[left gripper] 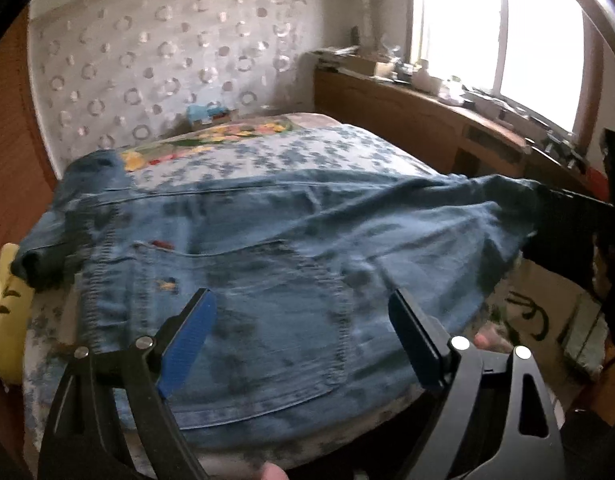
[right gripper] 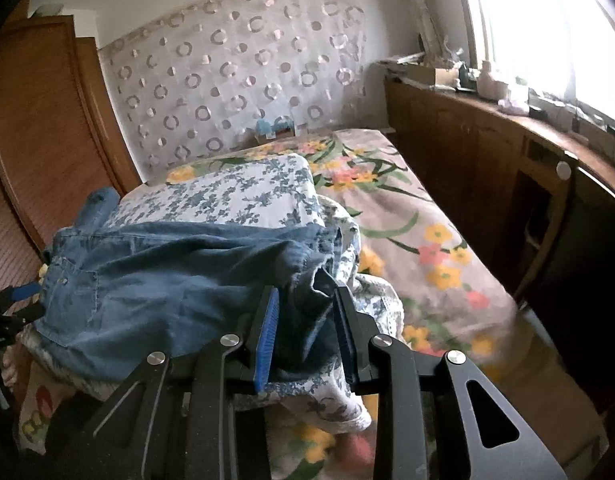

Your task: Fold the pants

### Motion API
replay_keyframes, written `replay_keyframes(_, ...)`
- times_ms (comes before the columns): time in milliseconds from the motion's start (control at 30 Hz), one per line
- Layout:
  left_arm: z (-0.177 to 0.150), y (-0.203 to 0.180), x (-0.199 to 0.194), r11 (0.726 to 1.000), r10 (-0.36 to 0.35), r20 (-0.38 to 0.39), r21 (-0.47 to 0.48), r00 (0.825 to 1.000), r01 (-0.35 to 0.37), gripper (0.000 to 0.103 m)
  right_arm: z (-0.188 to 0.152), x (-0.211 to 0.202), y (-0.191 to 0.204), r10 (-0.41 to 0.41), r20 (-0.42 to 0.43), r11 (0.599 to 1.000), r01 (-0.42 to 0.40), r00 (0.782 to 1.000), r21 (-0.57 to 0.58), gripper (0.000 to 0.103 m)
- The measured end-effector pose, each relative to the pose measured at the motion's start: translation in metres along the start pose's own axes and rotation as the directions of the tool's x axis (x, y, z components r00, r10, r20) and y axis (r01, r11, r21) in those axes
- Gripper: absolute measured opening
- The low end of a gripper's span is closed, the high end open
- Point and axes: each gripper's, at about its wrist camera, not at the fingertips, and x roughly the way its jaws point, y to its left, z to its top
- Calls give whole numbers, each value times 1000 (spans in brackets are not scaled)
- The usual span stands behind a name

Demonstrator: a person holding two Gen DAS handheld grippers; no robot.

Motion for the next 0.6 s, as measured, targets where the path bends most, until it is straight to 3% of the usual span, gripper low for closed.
replay_keyframes(367,-5,-27,14,995,-95,-47,25,994,96,89,-7,25,-17,5,-66,1000,-3,998,28,29)
replay_keyframes(533,-5,-31,11,994,-103,-46,25,994,104,89,1,29,-20,43,-74,997,-37,996,69,29)
replay_keyframes(600,-4,-30,9,994,-100,-42,30,994,101,88,4,26,-16,51,-54,997,-47,997,63,21)
